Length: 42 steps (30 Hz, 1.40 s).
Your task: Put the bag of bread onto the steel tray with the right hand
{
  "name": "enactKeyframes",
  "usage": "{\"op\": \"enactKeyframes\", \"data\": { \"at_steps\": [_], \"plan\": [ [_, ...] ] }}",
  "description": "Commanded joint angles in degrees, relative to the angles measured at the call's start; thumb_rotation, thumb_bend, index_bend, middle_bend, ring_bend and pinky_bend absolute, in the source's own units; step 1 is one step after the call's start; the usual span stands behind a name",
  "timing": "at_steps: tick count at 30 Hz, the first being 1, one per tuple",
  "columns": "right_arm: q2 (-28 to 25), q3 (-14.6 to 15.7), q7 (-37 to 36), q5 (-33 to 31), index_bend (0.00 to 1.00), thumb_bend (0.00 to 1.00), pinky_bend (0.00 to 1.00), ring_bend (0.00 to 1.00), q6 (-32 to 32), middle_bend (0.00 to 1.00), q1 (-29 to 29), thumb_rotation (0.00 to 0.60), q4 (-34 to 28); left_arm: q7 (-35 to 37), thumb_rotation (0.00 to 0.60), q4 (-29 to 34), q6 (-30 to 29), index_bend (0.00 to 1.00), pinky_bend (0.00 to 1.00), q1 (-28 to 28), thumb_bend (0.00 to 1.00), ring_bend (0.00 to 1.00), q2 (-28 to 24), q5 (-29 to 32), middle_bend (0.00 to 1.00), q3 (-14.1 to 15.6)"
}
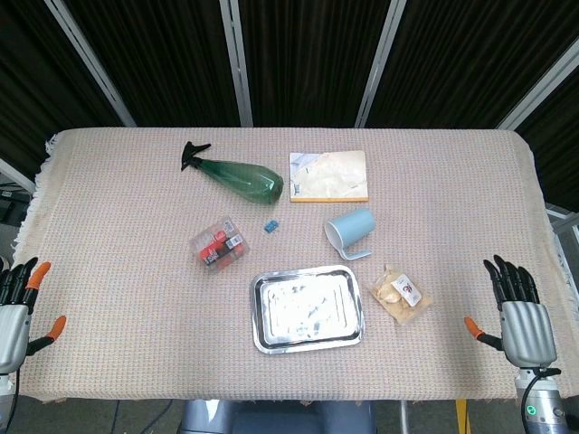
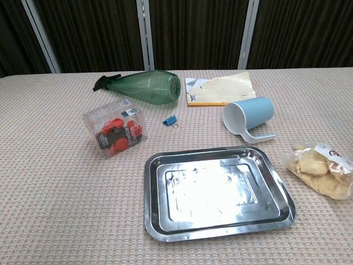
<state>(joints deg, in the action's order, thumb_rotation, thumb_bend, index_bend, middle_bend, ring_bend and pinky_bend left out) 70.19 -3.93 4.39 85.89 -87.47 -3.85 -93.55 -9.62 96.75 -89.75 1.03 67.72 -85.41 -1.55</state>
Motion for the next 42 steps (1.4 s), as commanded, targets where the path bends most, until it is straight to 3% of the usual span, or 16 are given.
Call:
{"op": "enactKeyframes", "data": {
  "at_steps": [1, 30, 39, 42],
  "plan": [
    [0.15, 0.02, -0.29, 0.27, 0.0, 0.17, 0.0, 0.0, -0.14, 0.0, 0.03, 0.6, 0.28, -0.09, 0.6, -0.01, 0.08, 0.08, 0.0, 0.0, 0.28, 0.0, -0.02, -0.01, 0.0, 0.01],
    [0.54, 0.18, -2.54, 1.46, 0.0, 0.16, 0.0, 0.0, 1.87, 0.0, -1.24, 0.6, 0.88, 0.15, 0.6, 0.2, 1.44, 0.08, 0.0, 0.68, 0.28, 0.0, -0.63, 0.11, 0.0, -0.39],
    [-1.56, 1.72, -6.07, 3.2, 0.0, 0.01, 0.0, 0.0, 6.95, 0.0, -3.66, 0.6, -0.43, -0.24, 0.6, 0.28, 2.2, 0.09, 0.0, 1.17, 0.28, 0.0, -0.71, -0.03, 0.0, -0.38],
    [-2.12, 1.98, -6.46, 3.7, 0.0, 0.0, 0.0, 0.0, 9.83, 0.0, -5.38, 0.6, -1.12, -0.4, 0.6, 0.18, 2.46, 0.09, 0.0, 1.35, 0.28, 0.0, -0.72, 0.05, 0.0, -0.44]
  ]
}}
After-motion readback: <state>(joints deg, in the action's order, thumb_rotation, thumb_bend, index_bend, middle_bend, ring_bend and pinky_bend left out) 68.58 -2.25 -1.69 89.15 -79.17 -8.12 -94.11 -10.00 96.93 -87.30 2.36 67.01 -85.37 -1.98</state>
